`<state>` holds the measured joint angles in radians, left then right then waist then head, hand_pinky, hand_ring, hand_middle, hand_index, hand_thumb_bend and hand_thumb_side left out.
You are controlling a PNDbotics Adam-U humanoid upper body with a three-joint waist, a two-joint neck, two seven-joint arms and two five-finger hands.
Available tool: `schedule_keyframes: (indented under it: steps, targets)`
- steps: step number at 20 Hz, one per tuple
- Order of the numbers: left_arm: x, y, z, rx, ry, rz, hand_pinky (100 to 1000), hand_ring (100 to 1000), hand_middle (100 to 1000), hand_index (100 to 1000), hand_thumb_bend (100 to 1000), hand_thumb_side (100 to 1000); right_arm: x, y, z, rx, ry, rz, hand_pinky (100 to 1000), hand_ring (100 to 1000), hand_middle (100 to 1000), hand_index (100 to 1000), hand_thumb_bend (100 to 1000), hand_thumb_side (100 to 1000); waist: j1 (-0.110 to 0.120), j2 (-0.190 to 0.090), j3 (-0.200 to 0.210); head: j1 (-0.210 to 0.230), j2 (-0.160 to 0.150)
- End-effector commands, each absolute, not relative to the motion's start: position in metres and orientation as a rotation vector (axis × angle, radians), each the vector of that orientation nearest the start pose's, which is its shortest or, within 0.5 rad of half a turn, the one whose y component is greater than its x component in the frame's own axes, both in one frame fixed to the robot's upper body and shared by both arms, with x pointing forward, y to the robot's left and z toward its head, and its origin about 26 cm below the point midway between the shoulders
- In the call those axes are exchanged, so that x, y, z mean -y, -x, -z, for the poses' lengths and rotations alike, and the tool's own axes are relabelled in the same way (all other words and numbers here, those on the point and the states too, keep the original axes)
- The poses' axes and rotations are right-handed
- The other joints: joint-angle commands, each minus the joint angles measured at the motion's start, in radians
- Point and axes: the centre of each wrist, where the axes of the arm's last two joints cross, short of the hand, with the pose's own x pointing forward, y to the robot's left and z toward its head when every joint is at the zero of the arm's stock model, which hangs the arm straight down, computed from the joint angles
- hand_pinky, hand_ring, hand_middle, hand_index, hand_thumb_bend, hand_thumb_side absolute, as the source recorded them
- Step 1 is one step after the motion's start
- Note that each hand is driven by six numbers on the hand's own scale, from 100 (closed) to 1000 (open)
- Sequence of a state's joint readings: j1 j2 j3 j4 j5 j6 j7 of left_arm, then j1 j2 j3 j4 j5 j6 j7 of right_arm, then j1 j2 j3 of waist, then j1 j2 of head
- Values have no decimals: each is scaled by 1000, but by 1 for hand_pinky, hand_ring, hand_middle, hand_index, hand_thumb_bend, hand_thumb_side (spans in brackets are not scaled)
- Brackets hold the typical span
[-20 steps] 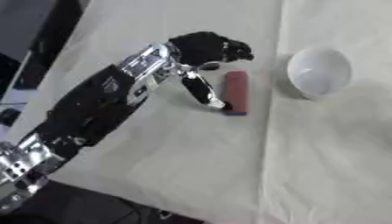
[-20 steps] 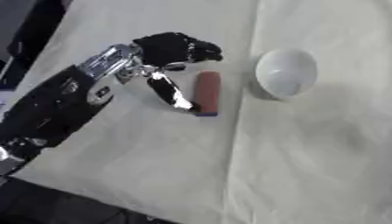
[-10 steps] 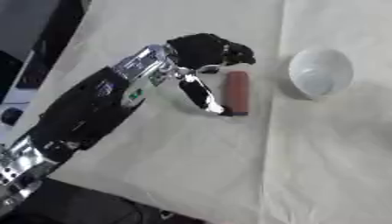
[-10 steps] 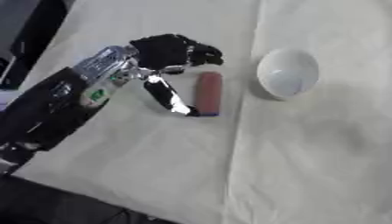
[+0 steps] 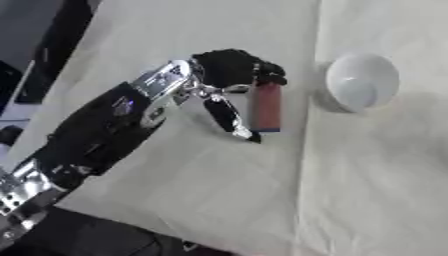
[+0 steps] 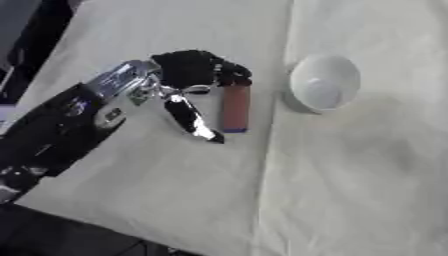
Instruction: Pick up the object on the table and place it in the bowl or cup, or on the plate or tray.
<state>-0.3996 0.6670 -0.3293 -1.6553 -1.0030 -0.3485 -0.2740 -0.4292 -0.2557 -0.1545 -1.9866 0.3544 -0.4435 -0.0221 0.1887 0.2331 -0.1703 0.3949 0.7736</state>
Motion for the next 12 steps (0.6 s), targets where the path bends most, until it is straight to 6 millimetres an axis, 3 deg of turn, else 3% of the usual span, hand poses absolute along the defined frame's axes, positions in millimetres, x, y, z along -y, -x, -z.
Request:
schedule_keyframes:
  steps: [1,12]
  targets:
    - [-283,-345,-148,-1975,1289,-2645,714,836,925,1000,582,796,276,-308,-248,-3215,-728,603,166,320,474,733,100,596,-7,-11,-1,-14,-4]
    - [-289,-346,-137,-1888,1316,-2690,719,840,926,1000,576,823,275,-308,-250,-3208,-720,603,165,319,471,726,100,596,-9,0,-10,-11,-4]
